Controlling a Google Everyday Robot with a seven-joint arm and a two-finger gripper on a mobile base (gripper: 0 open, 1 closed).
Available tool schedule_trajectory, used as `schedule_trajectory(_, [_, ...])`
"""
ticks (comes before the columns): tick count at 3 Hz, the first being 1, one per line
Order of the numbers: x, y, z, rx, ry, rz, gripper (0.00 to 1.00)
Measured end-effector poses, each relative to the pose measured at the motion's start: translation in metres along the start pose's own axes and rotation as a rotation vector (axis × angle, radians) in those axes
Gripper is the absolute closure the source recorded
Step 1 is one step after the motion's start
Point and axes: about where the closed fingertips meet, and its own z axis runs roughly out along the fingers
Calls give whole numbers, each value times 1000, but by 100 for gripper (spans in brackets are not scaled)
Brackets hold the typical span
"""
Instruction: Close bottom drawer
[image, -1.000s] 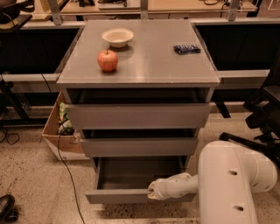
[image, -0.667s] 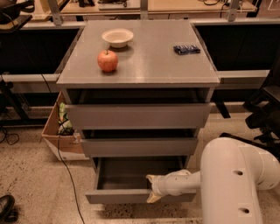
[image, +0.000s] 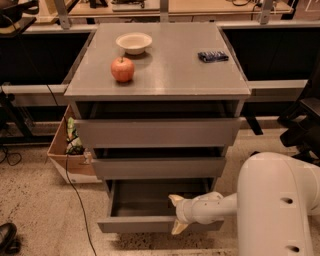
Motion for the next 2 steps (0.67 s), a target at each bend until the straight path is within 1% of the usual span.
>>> schedule_trajectory(1, [2, 26, -5, -25, -11, 20, 50])
schedule_trajectory(2, [7, 46, 5, -37, -33, 46, 81])
